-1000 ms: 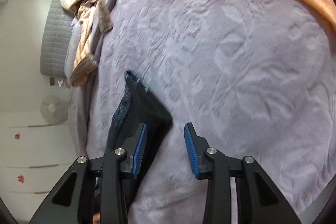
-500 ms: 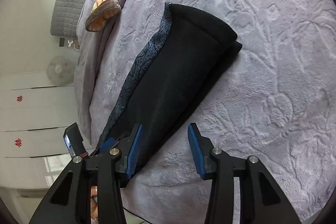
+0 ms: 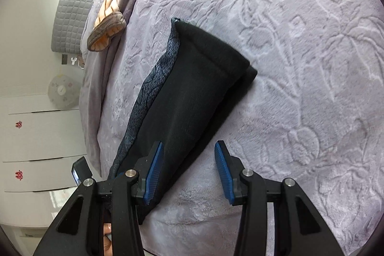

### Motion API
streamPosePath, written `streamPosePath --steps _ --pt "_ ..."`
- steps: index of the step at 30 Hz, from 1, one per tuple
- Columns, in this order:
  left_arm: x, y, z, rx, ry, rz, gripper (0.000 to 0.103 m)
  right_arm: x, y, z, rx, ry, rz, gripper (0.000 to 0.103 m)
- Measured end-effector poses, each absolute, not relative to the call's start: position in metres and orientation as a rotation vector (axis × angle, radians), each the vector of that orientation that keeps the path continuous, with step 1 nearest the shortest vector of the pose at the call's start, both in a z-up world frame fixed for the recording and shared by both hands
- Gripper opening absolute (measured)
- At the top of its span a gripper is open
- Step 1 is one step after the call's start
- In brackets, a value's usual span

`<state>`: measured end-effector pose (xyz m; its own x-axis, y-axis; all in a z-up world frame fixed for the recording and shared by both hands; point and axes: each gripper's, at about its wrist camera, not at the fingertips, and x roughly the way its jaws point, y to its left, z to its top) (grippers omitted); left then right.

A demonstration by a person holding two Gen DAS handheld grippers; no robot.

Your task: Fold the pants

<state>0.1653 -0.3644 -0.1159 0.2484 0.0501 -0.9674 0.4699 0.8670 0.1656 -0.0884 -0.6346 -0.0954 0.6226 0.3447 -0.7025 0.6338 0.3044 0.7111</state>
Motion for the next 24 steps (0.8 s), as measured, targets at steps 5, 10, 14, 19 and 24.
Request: streamPosePath --steps 5,10,14,19,24 --pt "0.163 -0.365 -0.116 0.480 1.309 -0.291 0.102 -0.095 -0.643 -0.093 1.309 0.908 -0.282 0.048" --pt "0.167 -0.368 -0.118 0.482 1.309 -0.292 0.102 -0.096 -0.647 -0.080 1.258 0.891 -0.296 0.048" --pt "0.166 -0.367 -0.118 0.482 1.309 -0.292 0.102 -0.085 -0.646 -0.060 1.152 0.888 -0.280 0.048" --pt "0.166 -0.367 -0.117 0.481 1.310 -0.292 0.102 -0.055 -0.644 -0.051 1.046 0.927 -0.242 0.048" --pt "0.166 -0.367 -0.118 0.480 1.309 -0.291 0.102 -0.023 -0.650 -0.051 0.919 0.997 -0.266 0.048"
